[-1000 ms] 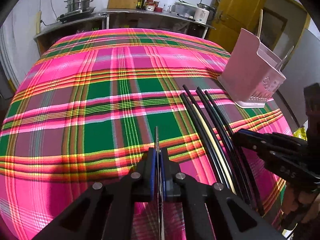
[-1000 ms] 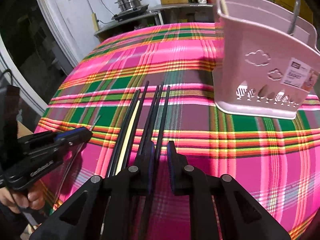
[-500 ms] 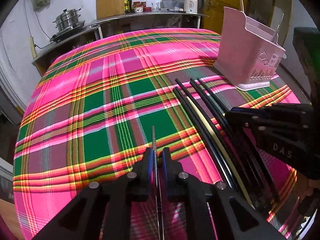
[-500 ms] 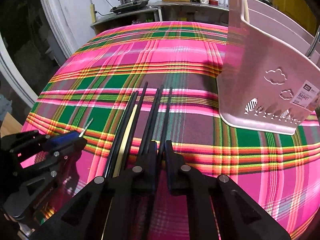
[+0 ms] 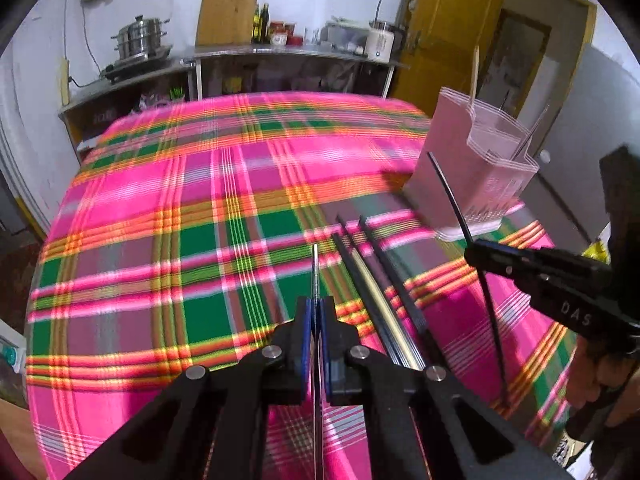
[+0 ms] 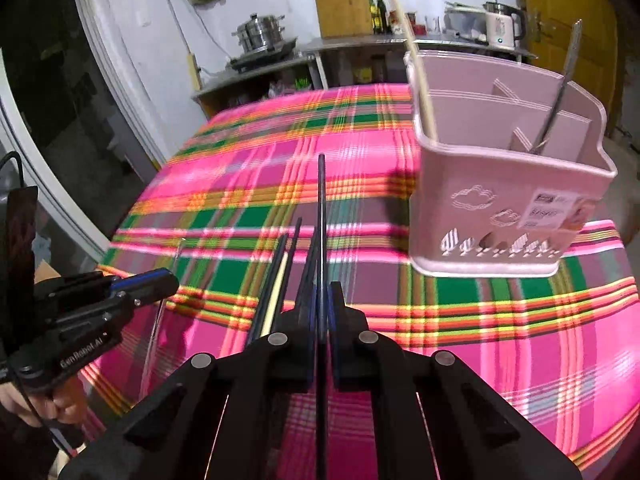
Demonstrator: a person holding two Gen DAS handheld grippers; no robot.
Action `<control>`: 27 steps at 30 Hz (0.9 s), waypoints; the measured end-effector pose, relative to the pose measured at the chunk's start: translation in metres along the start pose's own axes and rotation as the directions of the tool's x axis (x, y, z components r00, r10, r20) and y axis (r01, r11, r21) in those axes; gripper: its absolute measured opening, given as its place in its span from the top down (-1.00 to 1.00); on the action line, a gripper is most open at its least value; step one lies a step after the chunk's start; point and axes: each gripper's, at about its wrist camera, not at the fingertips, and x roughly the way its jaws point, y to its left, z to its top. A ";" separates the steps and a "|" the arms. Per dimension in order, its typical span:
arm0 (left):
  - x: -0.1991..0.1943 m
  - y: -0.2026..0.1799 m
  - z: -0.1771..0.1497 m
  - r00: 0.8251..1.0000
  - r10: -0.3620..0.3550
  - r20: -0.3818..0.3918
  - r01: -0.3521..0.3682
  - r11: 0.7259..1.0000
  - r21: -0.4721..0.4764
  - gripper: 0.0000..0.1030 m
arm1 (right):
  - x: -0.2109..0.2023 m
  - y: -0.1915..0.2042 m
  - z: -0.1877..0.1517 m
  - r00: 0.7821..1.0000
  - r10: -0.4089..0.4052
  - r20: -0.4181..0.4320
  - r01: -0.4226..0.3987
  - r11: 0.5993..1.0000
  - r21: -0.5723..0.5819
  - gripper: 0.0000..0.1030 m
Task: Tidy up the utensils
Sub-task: 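Carry both held chopsticks up over the pink basket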
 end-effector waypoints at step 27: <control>-0.092 -0.026 0.050 0.969 -0.178 0.170 0.184 0.983 -0.015 0.92 | -0.106 -0.005 0.018 0.975 -0.010 0.224 0.002 0.999 0.035 0.89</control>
